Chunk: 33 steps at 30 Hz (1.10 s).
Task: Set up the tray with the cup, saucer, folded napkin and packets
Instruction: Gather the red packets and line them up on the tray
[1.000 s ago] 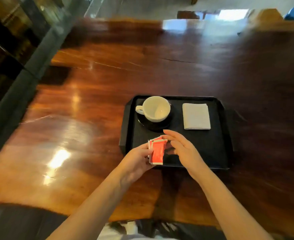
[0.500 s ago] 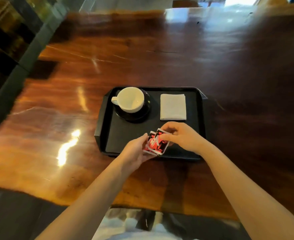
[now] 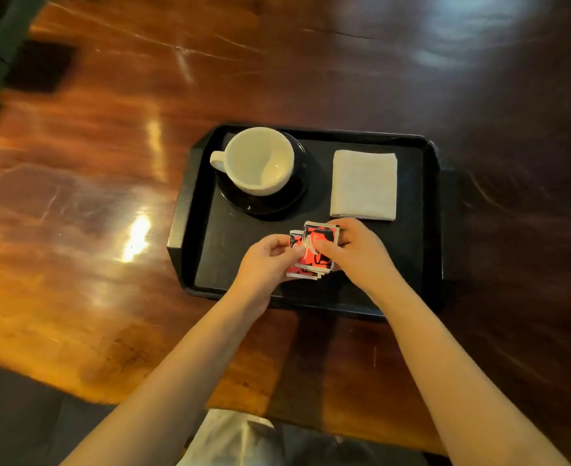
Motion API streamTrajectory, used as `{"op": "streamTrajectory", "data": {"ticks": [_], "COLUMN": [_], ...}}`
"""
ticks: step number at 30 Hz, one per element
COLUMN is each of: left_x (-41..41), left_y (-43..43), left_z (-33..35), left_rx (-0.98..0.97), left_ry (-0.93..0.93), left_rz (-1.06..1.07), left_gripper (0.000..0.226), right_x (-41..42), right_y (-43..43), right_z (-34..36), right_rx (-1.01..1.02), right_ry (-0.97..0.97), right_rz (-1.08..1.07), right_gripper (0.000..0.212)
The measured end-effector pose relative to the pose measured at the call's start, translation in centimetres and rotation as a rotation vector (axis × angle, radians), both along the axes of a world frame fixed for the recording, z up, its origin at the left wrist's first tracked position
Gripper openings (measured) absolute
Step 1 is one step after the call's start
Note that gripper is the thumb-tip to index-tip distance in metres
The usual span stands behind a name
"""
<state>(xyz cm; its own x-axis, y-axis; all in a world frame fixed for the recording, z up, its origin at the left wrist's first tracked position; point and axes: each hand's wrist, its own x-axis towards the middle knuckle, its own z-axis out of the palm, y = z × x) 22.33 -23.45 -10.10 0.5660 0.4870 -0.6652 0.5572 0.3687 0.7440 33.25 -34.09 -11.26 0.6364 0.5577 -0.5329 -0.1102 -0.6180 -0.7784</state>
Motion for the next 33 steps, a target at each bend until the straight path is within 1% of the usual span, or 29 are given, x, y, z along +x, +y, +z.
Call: {"op": "streamTrajectory", "data": {"ticks": [2, 4, 7, 11, 15, 19, 23, 26, 29, 33], "left_x": [-0.1, -0.3, -0.7, -1.3, -1.5, -1.8, -2.2, -2.4, -2.8, -3.1], "left_y": [0.3, 0.7, 1.2, 1.4, 1.3, 1.4, 1.4, 1.4, 1.3, 1.1], "left_z": [-0.7, -1.2, -2.0, -2.6, -2.8, -2.9, -2.6, -2.6, -2.6, -2.8], "left_rx": [0.012, 0.048, 0.184, 0.320, 0.408, 0.576, 0.647, 0.719, 0.790, 0.808], "left_ry": [0.009, 0.032, 0.099, 0.070, 0.049, 0.061, 0.066, 0.069, 0.071, 0.047], "left_rz": [0.010, -0.005, -0.065, -0.135, -0.174, -0.234, -0.249, -0.287, -0.345, -0.397], "left_gripper": [0.015, 0.016, 0.025, 0.032, 0.041, 0.043, 0.045, 0.049, 0.053, 0.055], "right_x": [-0.6, -0.8, -1.2, -1.9, -2.3, -2.9, -3.3, -3.5, -3.8, -3.9], "right_y": [0.2, 0.1, -0.1, -0.6, -1.2, -1.2, -1.1, -0.9, -0.9, -1.0], "right_z": [-0.7, -1.3, -2.0, -2.8, -3.0, -3.0, -3.1, -3.3, -3.4, -3.4], "right_rx": [0.009, -0.001, -0.032, -0.048, -0.053, -0.052, -0.108, -0.106, -0.089, -0.053], "right_ry": [-0.017, -0.022, -0.022, -0.074, -0.095, -0.152, -0.250, -0.334, -0.368, -0.386], "right_rz": [-0.007, -0.020, -0.009, 0.015, -0.030, -0.048, -0.042, -0.030, -0.021, -0.016], "right_gripper": [0.033, 0.033, 0.036, 0.039, 0.042, 0.042, 0.043, 0.042, 0.043, 0.043]}}
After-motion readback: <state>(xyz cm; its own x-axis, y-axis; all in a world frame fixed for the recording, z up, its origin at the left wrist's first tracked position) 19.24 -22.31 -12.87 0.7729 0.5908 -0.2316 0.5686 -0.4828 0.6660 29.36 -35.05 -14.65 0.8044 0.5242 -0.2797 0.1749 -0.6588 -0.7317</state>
